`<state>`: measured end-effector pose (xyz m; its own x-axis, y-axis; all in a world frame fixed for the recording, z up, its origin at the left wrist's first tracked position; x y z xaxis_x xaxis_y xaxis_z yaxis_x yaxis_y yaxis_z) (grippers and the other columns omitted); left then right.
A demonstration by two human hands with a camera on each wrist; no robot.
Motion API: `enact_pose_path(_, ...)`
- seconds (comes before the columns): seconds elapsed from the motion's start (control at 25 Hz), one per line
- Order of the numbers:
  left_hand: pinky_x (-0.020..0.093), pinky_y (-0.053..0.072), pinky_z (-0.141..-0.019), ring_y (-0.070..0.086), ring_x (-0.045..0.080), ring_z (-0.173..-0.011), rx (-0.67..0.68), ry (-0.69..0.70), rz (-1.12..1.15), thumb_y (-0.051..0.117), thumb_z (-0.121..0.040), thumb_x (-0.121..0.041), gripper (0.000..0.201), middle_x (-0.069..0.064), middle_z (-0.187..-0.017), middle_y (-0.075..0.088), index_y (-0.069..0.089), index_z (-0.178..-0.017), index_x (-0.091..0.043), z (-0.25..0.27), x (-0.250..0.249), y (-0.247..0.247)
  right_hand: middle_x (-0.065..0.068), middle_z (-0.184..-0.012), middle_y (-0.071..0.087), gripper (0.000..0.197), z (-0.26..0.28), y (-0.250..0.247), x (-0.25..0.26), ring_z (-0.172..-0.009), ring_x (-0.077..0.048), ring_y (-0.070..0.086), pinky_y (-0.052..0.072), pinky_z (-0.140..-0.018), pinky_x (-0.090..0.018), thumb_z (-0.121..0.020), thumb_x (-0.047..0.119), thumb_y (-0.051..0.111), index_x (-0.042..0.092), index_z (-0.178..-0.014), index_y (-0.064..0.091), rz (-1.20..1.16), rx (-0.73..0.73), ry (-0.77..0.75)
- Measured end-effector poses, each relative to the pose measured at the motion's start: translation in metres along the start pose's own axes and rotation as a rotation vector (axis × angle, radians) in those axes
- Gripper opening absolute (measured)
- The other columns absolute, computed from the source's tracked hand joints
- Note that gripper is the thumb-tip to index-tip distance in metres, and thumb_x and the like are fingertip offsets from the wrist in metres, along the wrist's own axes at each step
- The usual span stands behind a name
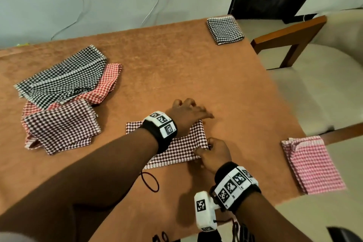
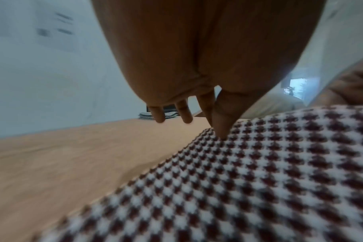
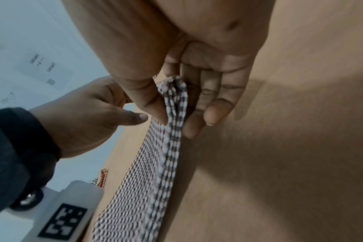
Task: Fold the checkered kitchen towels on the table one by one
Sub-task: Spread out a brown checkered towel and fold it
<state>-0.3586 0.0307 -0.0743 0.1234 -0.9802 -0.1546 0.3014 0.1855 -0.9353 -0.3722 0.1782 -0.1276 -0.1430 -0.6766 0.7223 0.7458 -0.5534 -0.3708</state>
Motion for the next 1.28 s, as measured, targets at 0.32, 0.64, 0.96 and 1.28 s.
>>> enact_pose_path(0.32, 0.048, 0.030, -0.089, 0.037, 0.027, -0.117, 0.062, 0.206, -0.250, 0.059, -0.091, -0.038, 0.029, -0.005, -0.123, 0.056, 0.060, -0.120, -0.039, -0.077, -0.056, -0.026, 0.008, -0.080, 0.070, 0.016, -0.007, -0.121, -0.016, -0.071, -0.010, 0.065, 0.050, -0.062, -0.021, -0.075, 0.011, 0.072, 0.024, -0.084, 0.067, 0.165, -0.155, -0.131)
enact_pose_path(0.64, 0.044, 0.034, -0.086, 0.039, 0.018, -0.106, -0.031, 0.256, -0.156, 0.066, -0.090, -0.033, 0.037, -0.018, -0.109, 0.064, 0.056, -0.124, -0.044, -0.074, -0.068, -0.055, 0.011, -0.081, 0.067, 0.017, 0.026, -0.133, 0.003, -0.072, -0.007, 0.061, 0.052, -0.063, -0.029, -0.074, 0.021, 0.068, 0.023, -0.091, 0.069, 0.304, -0.216, -0.507)
enact_pose_path(0.96, 0.039, 0.045, -0.073, 0.052, 0.025, -0.107, -0.106, 0.217, -0.030, 0.069, -0.076, -0.017, 0.026, -0.010, -0.121, 0.065, 0.072, -0.094, -0.036, 0.037, -0.005, -0.016, 0.000, -0.089, 0.065, 0.033, 0.070, -0.033, 0.011, -0.081, -0.025, 0.058, 0.047, -0.068, -0.038, -0.072, 0.035, 0.055, 0.020, -0.098, 0.070, 0.761, -0.060, -0.867)
enact_pose_path(1.28, 0.036, 0.052, -0.073, 0.062, 0.025, -0.102, -0.188, -0.007, 0.130, 0.070, -0.086, -0.025, 0.018, -0.004, -0.115, 0.070, 0.076, -0.102, -0.030, 0.082, 0.039, 0.037, -0.001, -0.084, 0.065, 0.037, 0.075, 0.007, -0.006, -0.078, -0.027, 0.060, 0.047, -0.068, -0.039, -0.069, 0.035, 0.050, 0.022, -0.094, 0.073, 0.918, 0.008, -0.864)
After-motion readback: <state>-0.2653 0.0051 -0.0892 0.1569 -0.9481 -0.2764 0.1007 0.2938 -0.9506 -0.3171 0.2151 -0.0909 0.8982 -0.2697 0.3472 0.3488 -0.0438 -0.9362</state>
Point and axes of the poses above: each hand's wrist, its own z-axis away from the middle knuckle, its own y-axis out of the palm, x = y × z, the point moved 6 cm from there along -z, towards the middle knuckle
